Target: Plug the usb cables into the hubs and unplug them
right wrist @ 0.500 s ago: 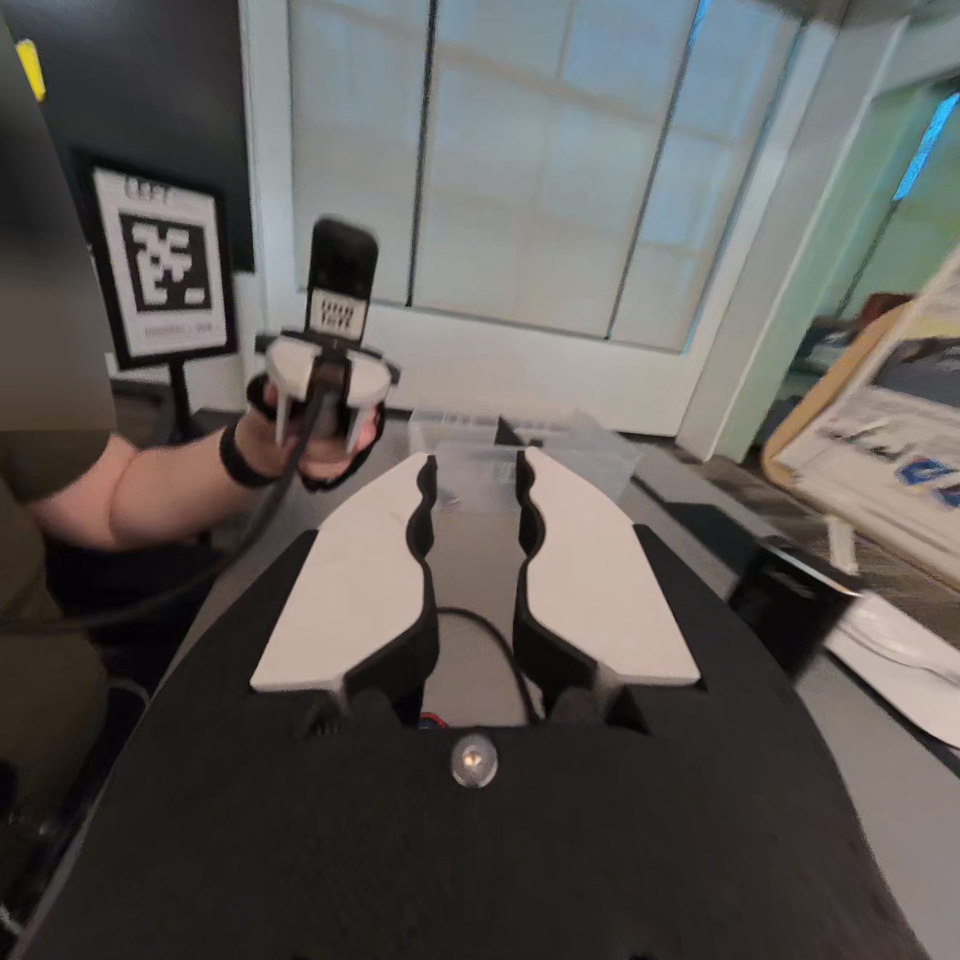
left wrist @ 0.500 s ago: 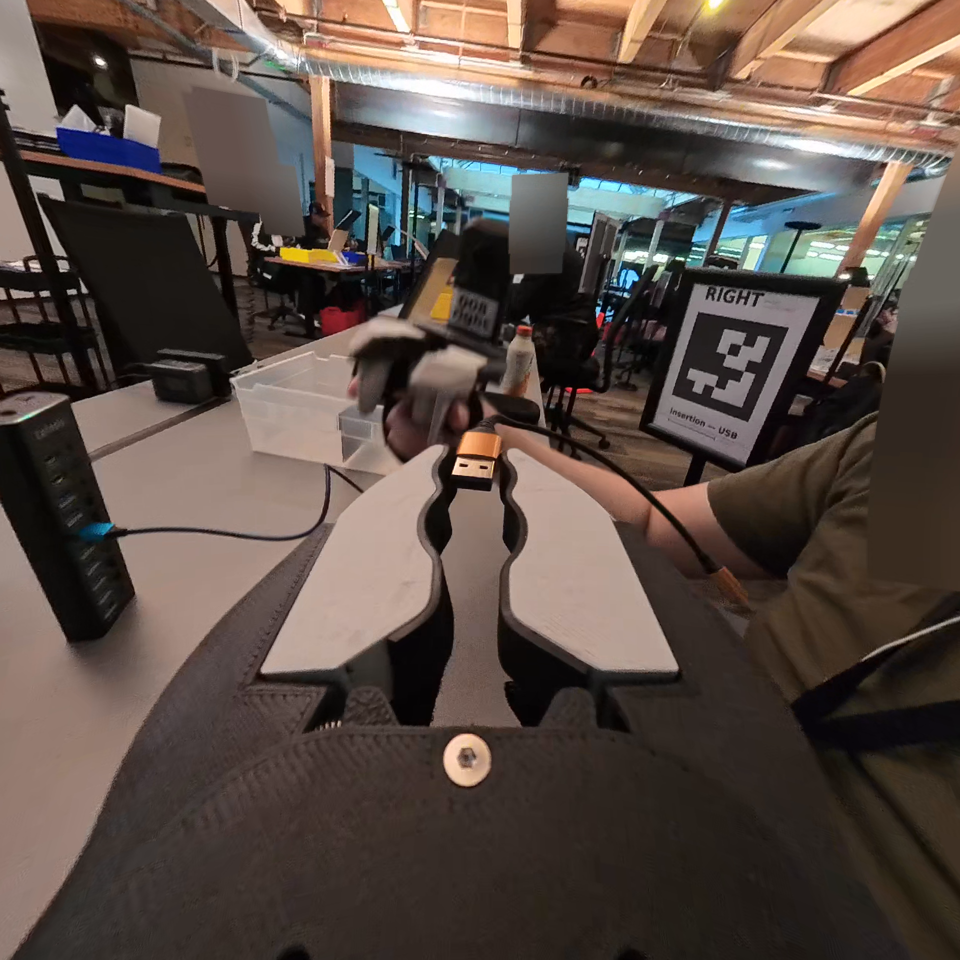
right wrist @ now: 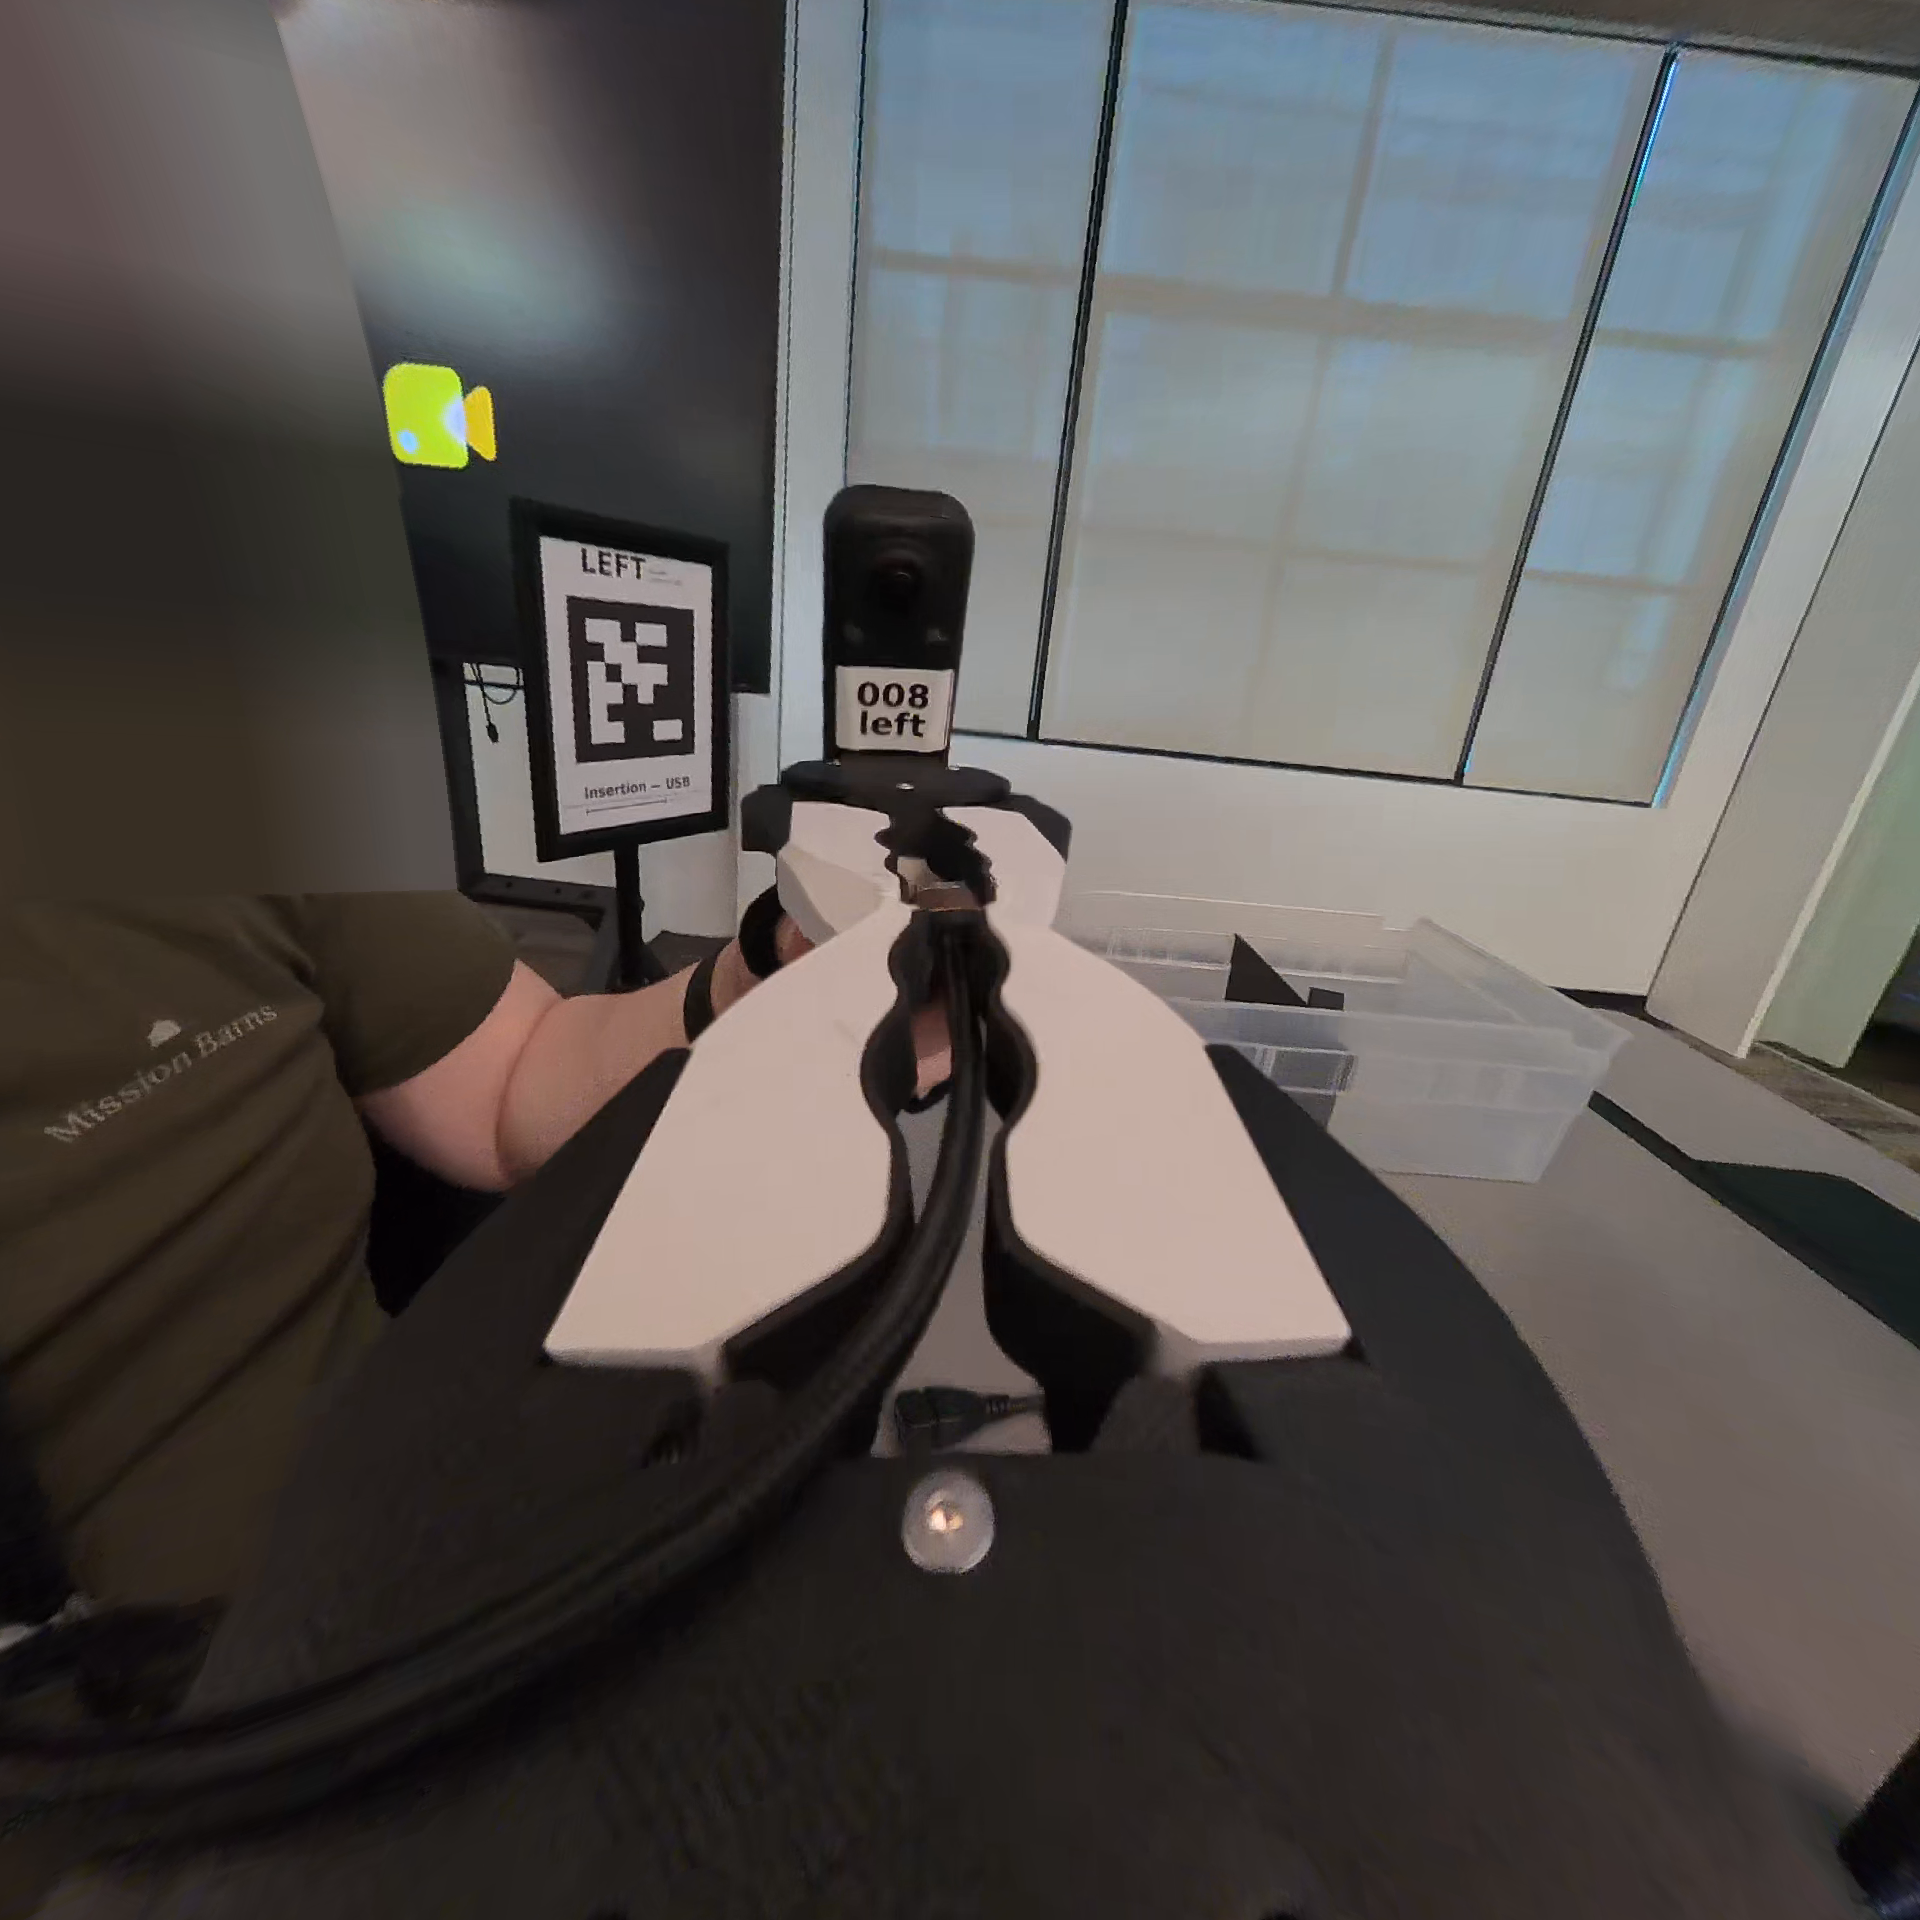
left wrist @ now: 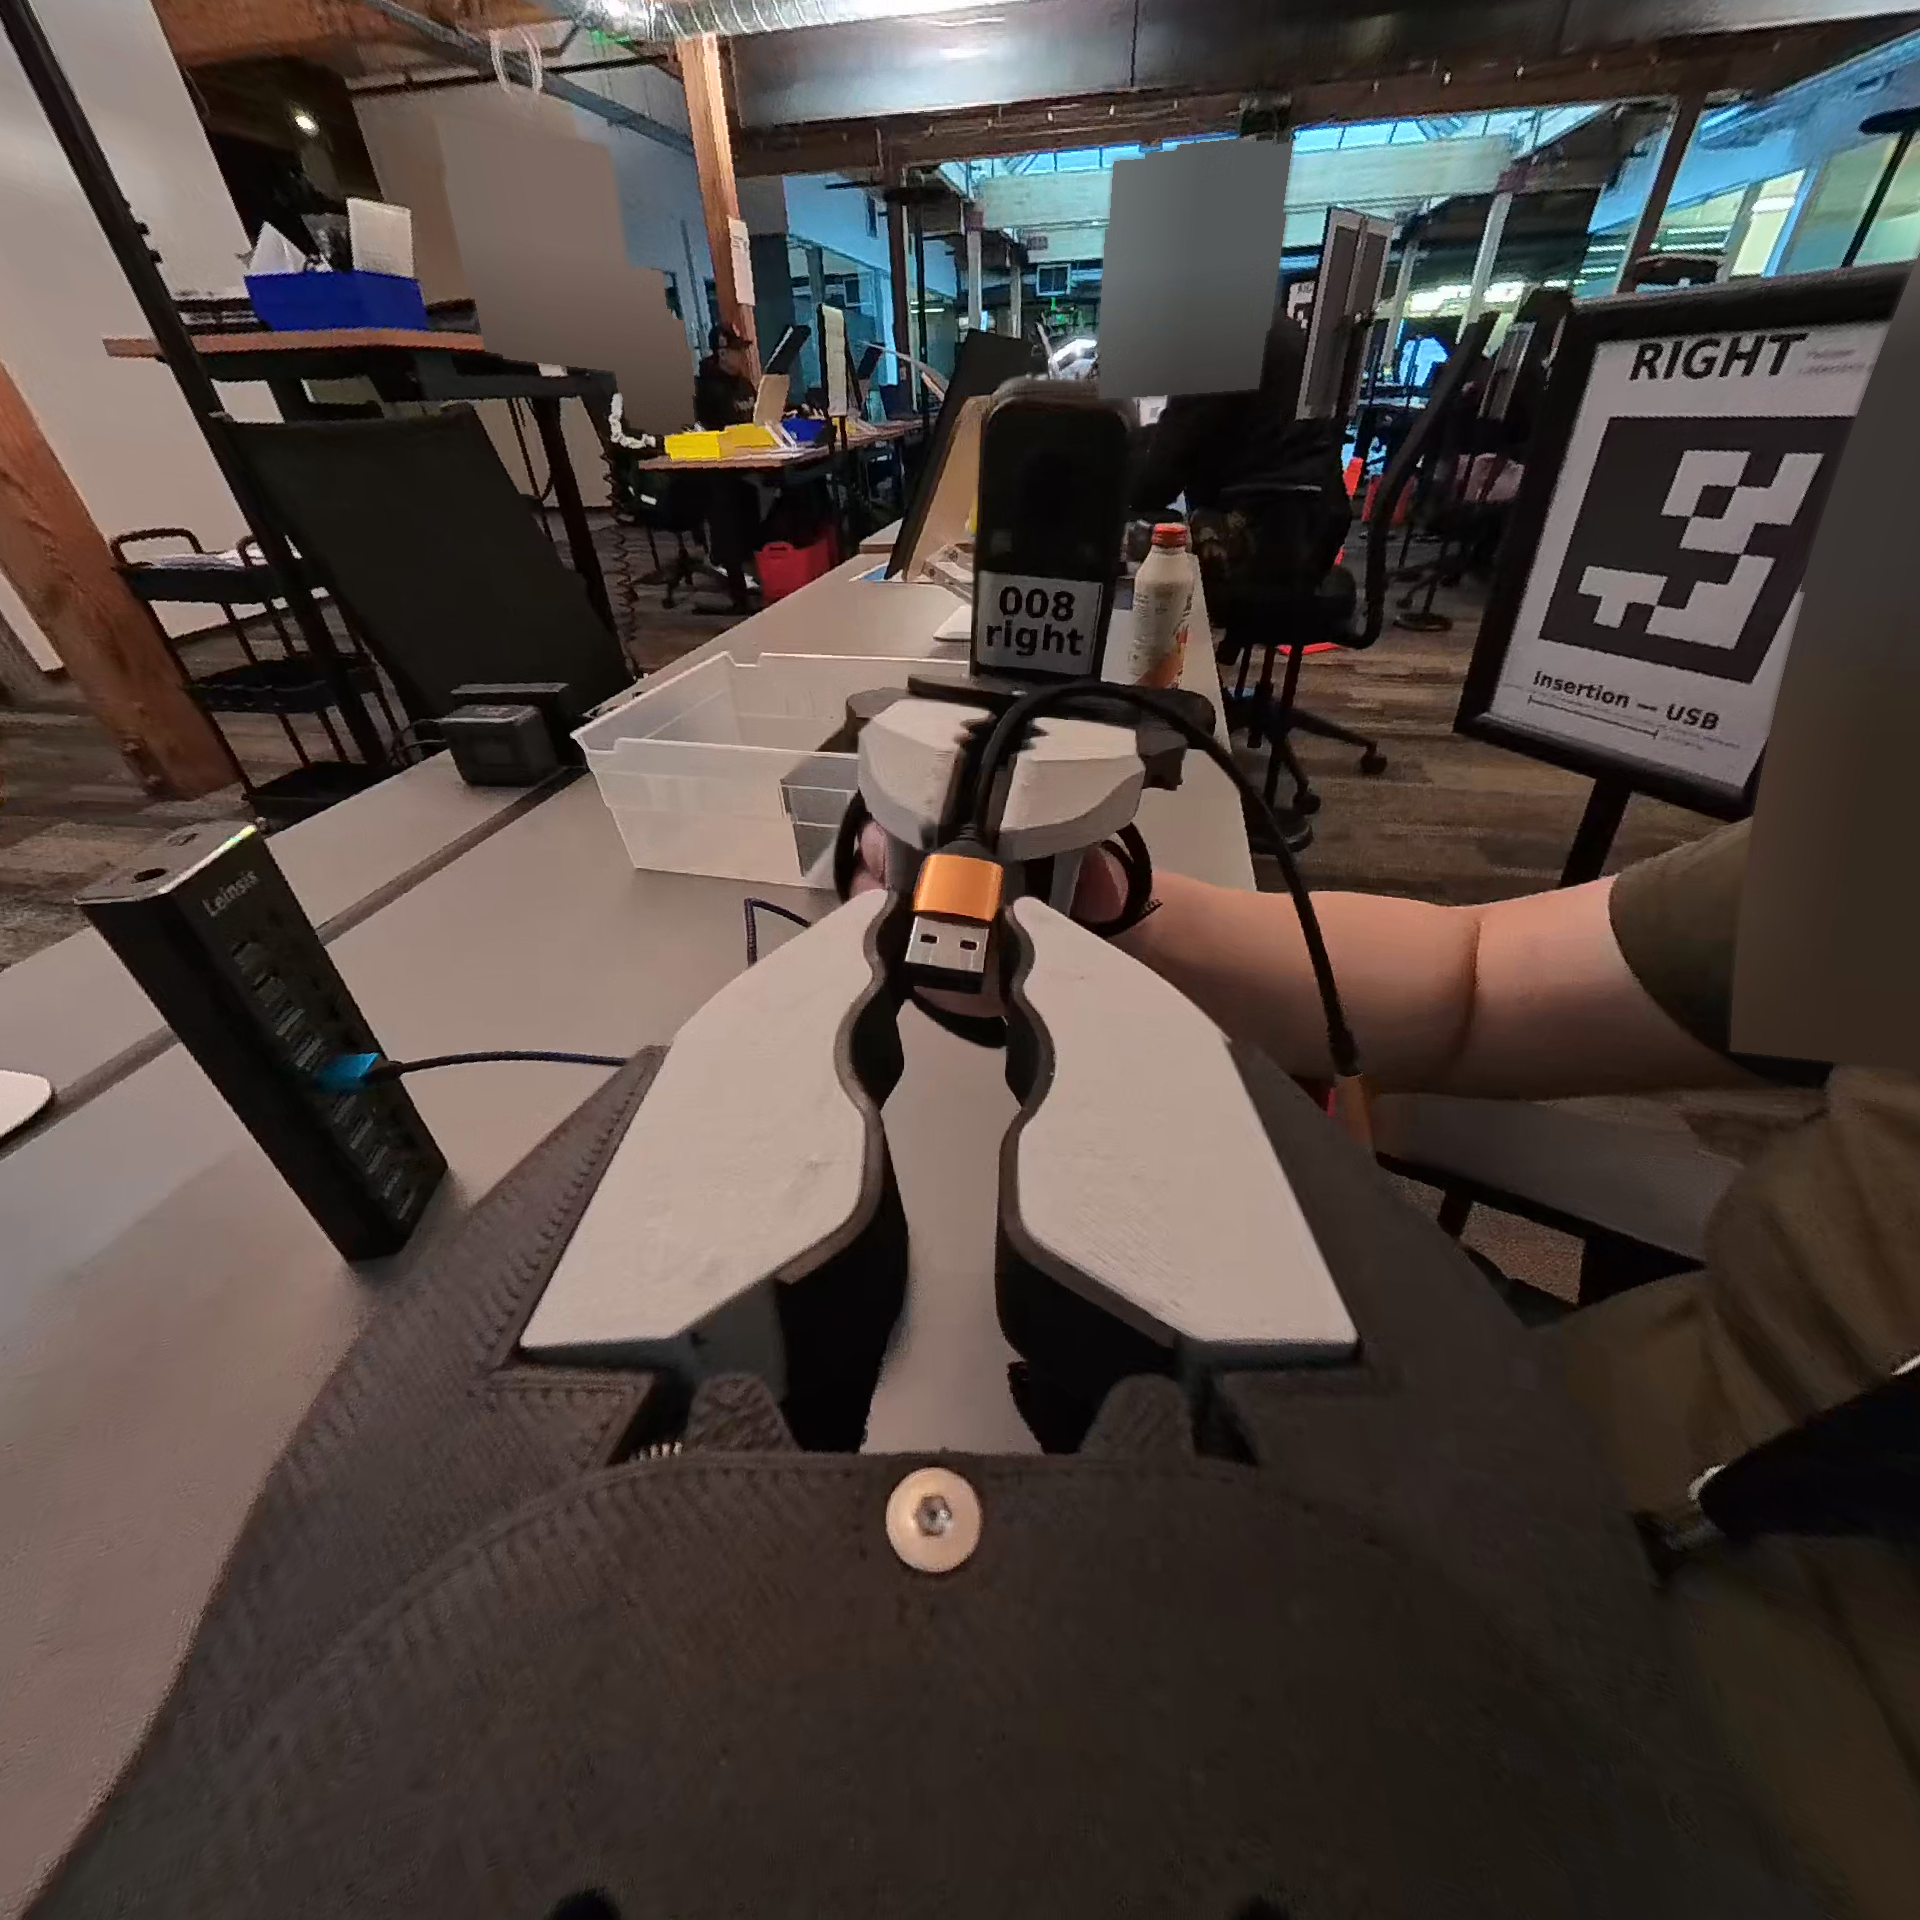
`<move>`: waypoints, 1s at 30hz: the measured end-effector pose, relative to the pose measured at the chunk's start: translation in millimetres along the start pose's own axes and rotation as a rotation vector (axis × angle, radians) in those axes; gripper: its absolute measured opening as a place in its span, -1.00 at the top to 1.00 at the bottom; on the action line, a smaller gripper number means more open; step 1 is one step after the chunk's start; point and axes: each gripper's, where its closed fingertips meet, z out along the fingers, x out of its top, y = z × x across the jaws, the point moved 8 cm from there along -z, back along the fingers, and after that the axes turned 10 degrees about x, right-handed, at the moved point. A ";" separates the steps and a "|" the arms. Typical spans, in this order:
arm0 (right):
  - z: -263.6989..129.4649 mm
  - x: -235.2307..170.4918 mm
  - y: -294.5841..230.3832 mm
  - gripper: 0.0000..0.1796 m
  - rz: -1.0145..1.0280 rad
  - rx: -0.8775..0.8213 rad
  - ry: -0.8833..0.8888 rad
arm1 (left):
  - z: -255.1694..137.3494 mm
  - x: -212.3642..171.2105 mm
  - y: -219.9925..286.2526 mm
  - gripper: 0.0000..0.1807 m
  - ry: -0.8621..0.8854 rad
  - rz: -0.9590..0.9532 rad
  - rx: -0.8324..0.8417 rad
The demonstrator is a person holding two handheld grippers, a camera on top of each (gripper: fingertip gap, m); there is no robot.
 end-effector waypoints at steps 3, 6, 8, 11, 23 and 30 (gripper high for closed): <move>-1.4 -0.1 -1.2 0.93 -0.017 -0.007 -0.053 | 0.9 -3.2 -0.5 0.84 -0.009 -0.026 -0.012; -5.3 1.4 -5.2 0.92 -0.132 -0.056 -0.052 | -0.3 -8.0 -4.1 0.67 -0.011 -0.143 -0.051; -9.3 2.2 -8.2 0.92 -0.220 -0.089 -0.065 | -3.8 -13.1 -8.2 0.65 -0.009 -0.264 -0.126; -12.6 0.4 -11.3 0.92 -0.301 -0.098 -0.104 | -8.9 -13.5 -14.1 0.75 0.063 -0.427 -0.227; -15.2 -5.1 -13.3 0.92 -0.357 -0.076 -0.129 | 7.6 -27.2 -24.2 0.97 0.010 -0.688 -0.370; -8.3 -17.5 -13.0 0.75 -0.514 -0.157 -0.306 | 15.3 -36.0 -26.3 0.96 -0.093 -0.779 -0.329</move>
